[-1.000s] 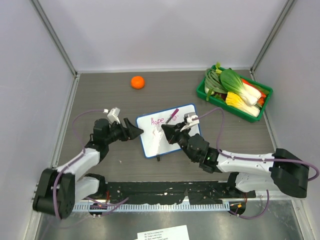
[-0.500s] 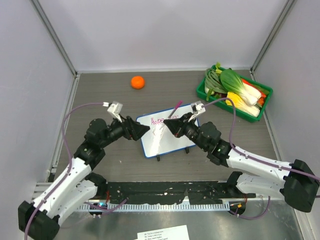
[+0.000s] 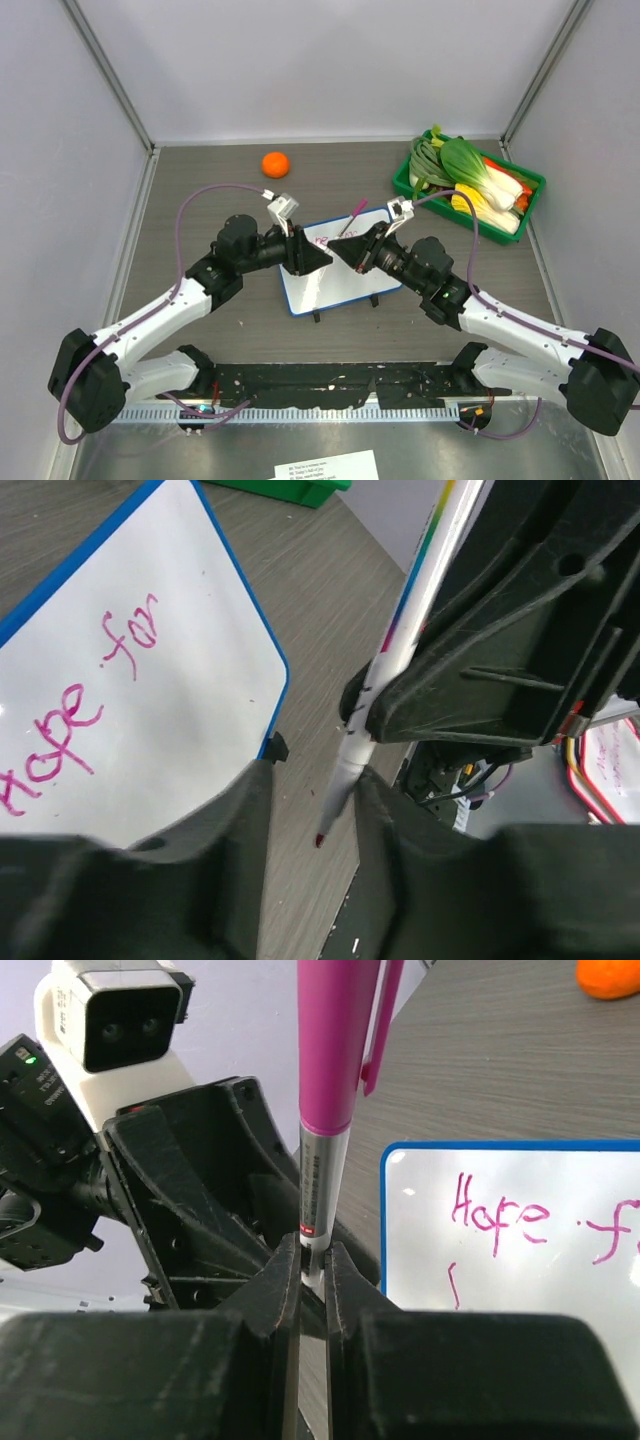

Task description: Write a sentence on the whiteboard

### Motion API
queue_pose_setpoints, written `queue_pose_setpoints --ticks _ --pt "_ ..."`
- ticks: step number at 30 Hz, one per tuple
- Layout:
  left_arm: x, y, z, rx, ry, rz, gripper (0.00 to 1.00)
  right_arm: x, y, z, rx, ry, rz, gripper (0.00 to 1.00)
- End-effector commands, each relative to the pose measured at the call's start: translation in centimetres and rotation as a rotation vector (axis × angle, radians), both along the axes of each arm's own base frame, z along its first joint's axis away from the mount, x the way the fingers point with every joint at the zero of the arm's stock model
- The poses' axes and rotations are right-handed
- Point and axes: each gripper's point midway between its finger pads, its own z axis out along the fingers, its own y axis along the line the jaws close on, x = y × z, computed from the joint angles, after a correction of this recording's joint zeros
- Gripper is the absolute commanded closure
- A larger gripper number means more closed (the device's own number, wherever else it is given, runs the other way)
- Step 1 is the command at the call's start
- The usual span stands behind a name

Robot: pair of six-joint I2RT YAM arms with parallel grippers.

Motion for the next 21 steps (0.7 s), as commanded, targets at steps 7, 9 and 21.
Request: queue_pose_setpoints --ticks 7,9,21 --pt "-0.1 -0.8 3.5 -0.051 -0.123 -0.053 1.00 -0.7 -0.4 1.0 0.042 -0.004 0.031 0.98" --pt "-0.3 -0.5 3.5 -0.033 -0.126 -0.049 1.00 -0.8 -0.5 1.3 0.042 -0.013 0.042 0.88" --pt "-3.0 0.8 4.4 0.046 -0.134 -0.134 1.00 -1.2 -0.9 4.0 0.045 -0.055 0.186 0.22"
